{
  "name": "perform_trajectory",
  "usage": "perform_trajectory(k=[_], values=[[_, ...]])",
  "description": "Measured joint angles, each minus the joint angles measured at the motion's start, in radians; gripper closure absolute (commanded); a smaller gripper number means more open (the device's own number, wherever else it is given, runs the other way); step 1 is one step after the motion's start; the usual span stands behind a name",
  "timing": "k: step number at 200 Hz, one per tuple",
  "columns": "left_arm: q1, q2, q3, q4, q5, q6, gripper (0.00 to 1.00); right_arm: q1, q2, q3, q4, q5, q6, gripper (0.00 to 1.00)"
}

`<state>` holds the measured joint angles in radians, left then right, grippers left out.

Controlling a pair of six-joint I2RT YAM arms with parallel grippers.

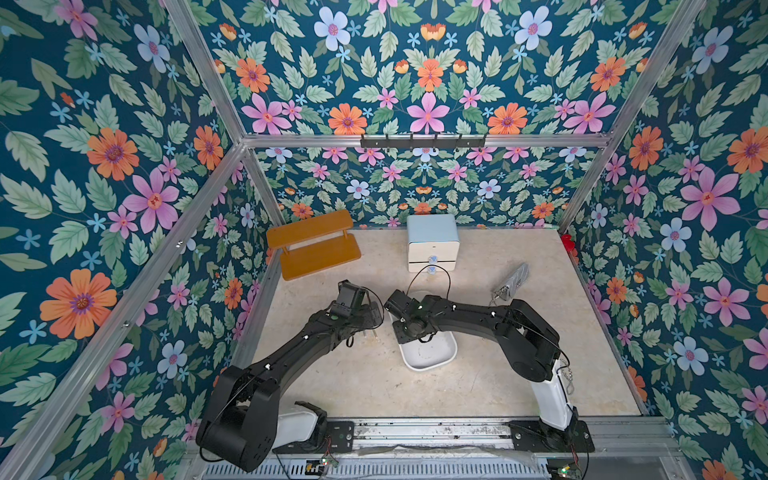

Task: Take out the screws from the storage box
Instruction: Pick up the screw from the storage box.

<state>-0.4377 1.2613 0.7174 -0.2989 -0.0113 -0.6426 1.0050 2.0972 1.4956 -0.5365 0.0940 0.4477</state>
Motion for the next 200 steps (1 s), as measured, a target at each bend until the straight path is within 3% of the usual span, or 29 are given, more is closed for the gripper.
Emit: perform_trajectory(k=[41,85,156,200], values=[[0.0,-0.069,0.048,-0.062,-0.024,0.003,0.01,-0.008,0.005,0.006,-0.009,0.01,0.003,0.88],[0.0,-0.175,0.069,-0.1,-0.062,-0.035,0.01,-0.01,0.018,0.03,-0.029,0.01,0.003,0.98],[0.002,-0.199,0.074,-0.158,-0.102,-0.113,0.01,-0.01,0.01,0.035,-0.043,0.009,0.0,1.0],[0.004,-0.206,0.065,-0.158,-0.089,-0.113,0.01,-0.028,-0.116,0.011,-0.089,0.011,-0.001,1.0]])
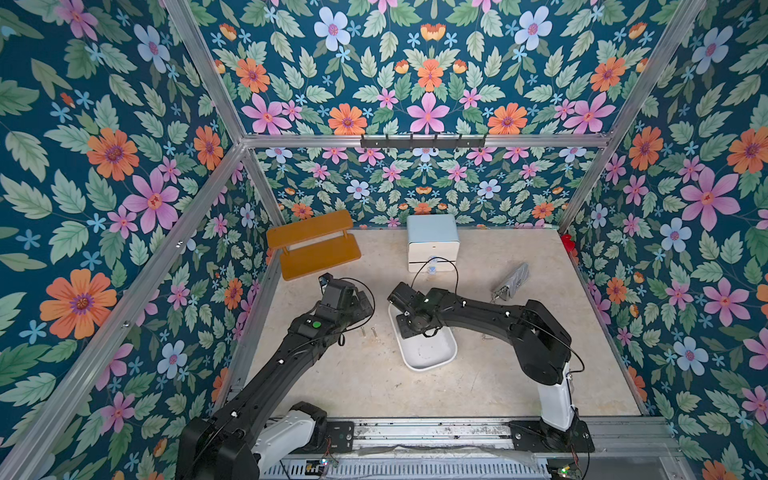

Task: Take out the screws from the storage box
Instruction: Pick up the screw from the storage box, then place the screw at the center of the board.

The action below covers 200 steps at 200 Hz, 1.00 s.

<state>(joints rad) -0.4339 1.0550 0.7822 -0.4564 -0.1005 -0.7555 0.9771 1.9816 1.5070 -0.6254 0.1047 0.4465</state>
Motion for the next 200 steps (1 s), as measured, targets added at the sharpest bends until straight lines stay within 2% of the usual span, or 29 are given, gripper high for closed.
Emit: perform_trajectory(k=[59,103,147,200], values=[[0.001,0.011,-0.007,0.016,0.021,0.022,0.01,-0.073,-0.307,-0.145,-0.053,0.07,0.01,1.0],[0.001,0.022,-0.02,0.047,0.025,0.037,0.01,-0.171,-0.531,-0.323,-0.094,0.144,0.056,1.0],[0.001,0.021,-0.042,0.088,0.051,0.056,0.01,-0.28,-0.62,-0.547,-0.08,0.153,0.137,1.0],[0.001,0.041,-0.045,0.105,0.057,0.056,0.01,-0.325,-0.569,-0.649,0.012,0.14,0.187,1.0]])
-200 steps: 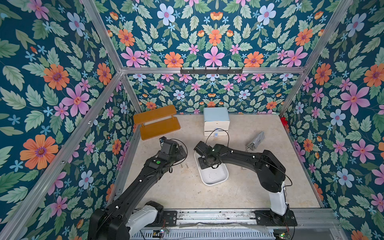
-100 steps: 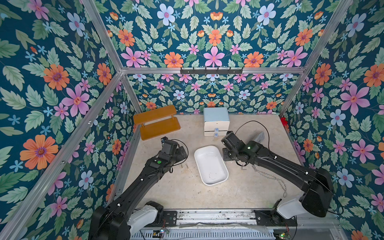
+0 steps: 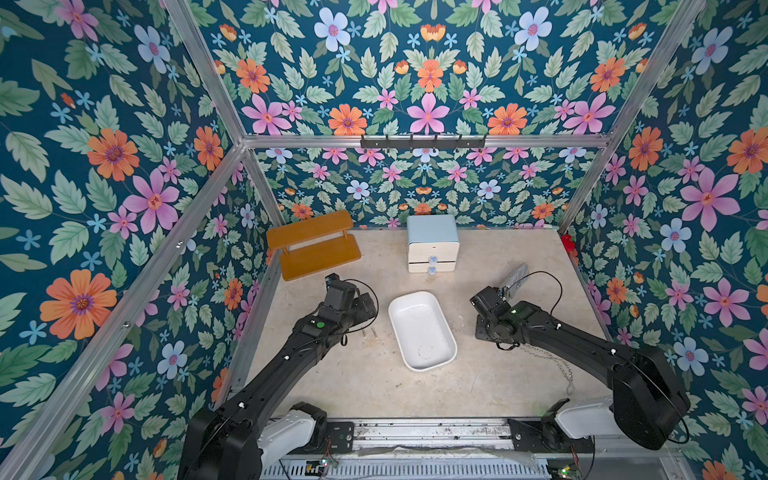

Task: Take out the screws from the storage box
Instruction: Place the screw at the center of the board.

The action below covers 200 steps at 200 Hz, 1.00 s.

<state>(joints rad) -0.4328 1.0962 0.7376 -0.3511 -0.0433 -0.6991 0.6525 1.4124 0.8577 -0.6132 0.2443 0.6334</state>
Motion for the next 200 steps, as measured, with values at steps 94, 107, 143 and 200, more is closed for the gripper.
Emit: perform_trajectory(k=[94,107,143,200], values=[[0.0,-0.089,-0.045,-0.018,-0.023,0.002,0.01,-0.016,0.119,-0.06,0.178,0.025,0.051,0.85],[0.0,-0.1,-0.043,-0.031,-0.034,0.004,0.01,-0.016,0.12,-0.07,0.191,0.025,0.053,0.81],[0.0,-0.13,-0.03,-0.055,-0.048,0.003,0.01,-0.016,0.074,-0.071,0.189,0.026,0.053,0.68],[0.0,-0.178,-0.021,-0.071,-0.079,-0.022,0.01,-0.016,-0.088,-0.048,0.135,0.08,0.024,0.0]])
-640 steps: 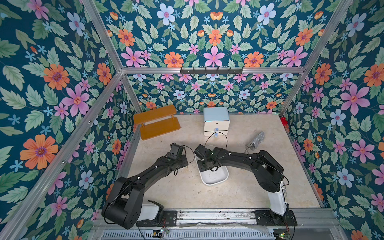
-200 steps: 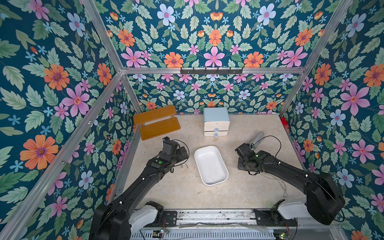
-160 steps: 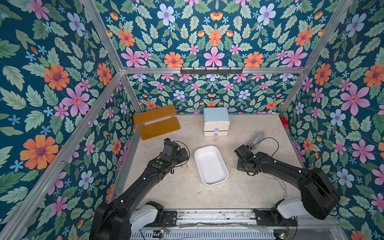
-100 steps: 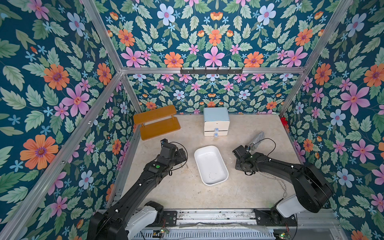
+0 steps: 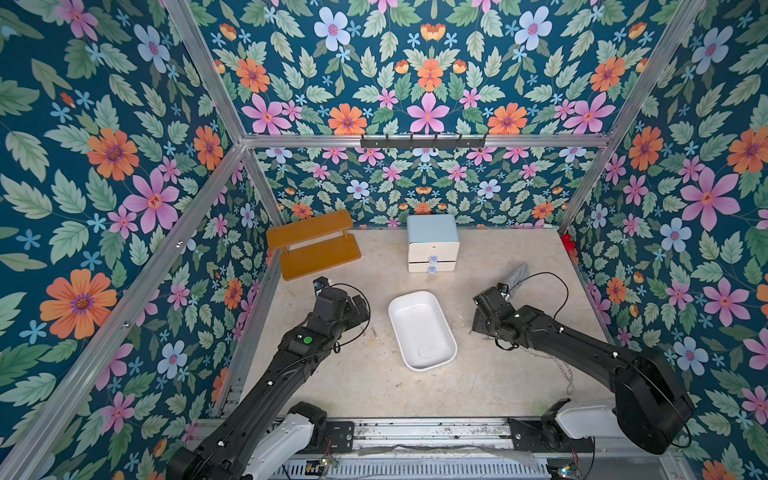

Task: Take out the screws from the storage box
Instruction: Place the screw at the center of the board, then reset both arms

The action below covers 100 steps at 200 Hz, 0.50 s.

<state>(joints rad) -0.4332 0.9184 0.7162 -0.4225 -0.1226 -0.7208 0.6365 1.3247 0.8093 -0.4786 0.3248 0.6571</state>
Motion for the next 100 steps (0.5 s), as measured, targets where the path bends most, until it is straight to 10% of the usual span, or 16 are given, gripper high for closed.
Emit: perform_trajectory(k=[100], values=[[0.0,-0.096,-0.039,0.218,-0.433,0.262,0.01,-0.045,-0.309,-0.043,0.043,0.269,-0.148,0.0]])
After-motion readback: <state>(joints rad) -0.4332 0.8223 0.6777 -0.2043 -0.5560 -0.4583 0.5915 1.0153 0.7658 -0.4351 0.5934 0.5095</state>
